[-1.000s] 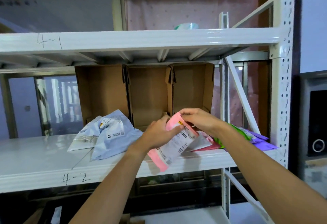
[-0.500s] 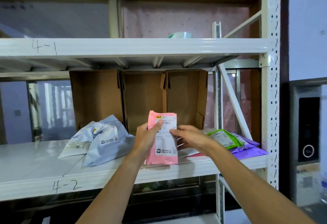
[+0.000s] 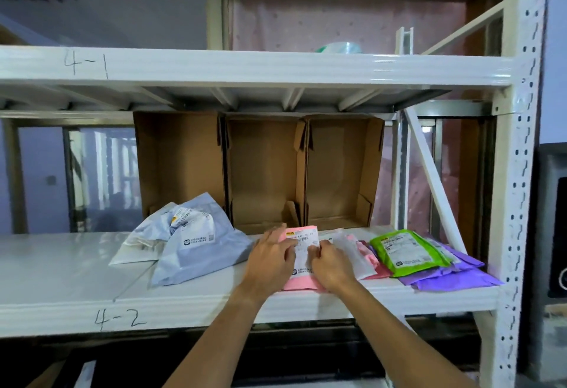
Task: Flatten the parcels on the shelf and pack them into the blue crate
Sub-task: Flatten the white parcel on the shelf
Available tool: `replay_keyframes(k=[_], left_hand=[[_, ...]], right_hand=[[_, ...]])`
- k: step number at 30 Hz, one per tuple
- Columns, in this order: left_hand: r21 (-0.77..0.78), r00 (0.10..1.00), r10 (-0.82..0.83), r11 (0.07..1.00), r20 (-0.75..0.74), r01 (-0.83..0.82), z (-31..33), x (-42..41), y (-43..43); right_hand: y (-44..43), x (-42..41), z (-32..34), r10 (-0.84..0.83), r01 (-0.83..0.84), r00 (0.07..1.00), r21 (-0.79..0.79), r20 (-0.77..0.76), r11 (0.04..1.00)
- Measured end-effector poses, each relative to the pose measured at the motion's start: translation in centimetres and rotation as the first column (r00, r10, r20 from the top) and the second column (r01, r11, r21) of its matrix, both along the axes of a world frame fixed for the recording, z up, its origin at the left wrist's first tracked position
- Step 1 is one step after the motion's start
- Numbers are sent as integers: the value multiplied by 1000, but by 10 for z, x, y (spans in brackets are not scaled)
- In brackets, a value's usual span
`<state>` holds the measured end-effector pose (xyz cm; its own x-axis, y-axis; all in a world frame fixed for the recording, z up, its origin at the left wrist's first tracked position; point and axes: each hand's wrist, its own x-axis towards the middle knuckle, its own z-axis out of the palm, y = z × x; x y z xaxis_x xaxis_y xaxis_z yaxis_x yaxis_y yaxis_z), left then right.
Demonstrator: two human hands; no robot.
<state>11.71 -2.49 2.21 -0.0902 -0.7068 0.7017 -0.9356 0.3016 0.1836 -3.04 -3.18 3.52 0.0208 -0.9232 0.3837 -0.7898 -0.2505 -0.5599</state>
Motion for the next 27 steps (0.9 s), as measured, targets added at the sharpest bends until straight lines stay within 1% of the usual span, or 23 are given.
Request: replay_keyframes(k=[1, 4, 6, 8, 10, 12, 13, 15, 18, 19, 22, 24, 27], left_hand=[[9, 1000, -21, 1000, 7, 21, -1, 2, -3], [67, 999, -50, 997, 16, 49, -6, 7, -9], [85, 994, -37, 996, 99, 28, -9, 6, -13], [113, 985, -20, 994, 170, 0, -9, 6, -12], [206, 983, -53, 978, 174, 16, -9, 5, -12], [341, 989, -87, 939, 117, 42, -9, 8, -11], [392, 989, -101, 918, 107, 51, -8, 9, -11], [449, 979, -140, 892, 145, 61, -3, 8, -9], [464, 960, -151, 886, 235, 25, -1, 7, -11], [467, 950, -146, 884, 275, 1, -3, 8, -15], [496, 935, -126, 867, 331, -58, -9, 13, -27], [484, 935, -115, 872, 335, -66, -13, 15, -32], [414, 923, -105, 908, 369, -62, -16, 17, -33]], right_hand=[[-4, 2, -4, -26, 25, 999, -16, -37, 1000], [-8, 4, -8, -57, 52, 996, -62, -75, 997], [-9, 5, -9, -93, 80, 988, -108, -124, 991], [-10, 5, -11, -120, 85, 968, -165, -220, 983], [-11, 5, -10, -64, 4, 933, -169, -355, 986], [-16, 3, -5, 40, -101, 909, -127, -415, 987], [-19, 3, -3, 89, -142, 909, -102, -407, 985], [-25, 5, 1, 149, -198, 919, -99, -366, 975], [-26, 14, 4, 213, -261, 918, -107, -336, 959], [-24, 16, 3, 232, -277, 911, -89, -342, 957], [-17, 18, -3, 249, -291, 853, -22, -460, 956], [-15, 17, -4, 277, -293, 842, 40, -462, 955], [-20, 18, -4, 304, -274, 871, 131, -387, 953]])
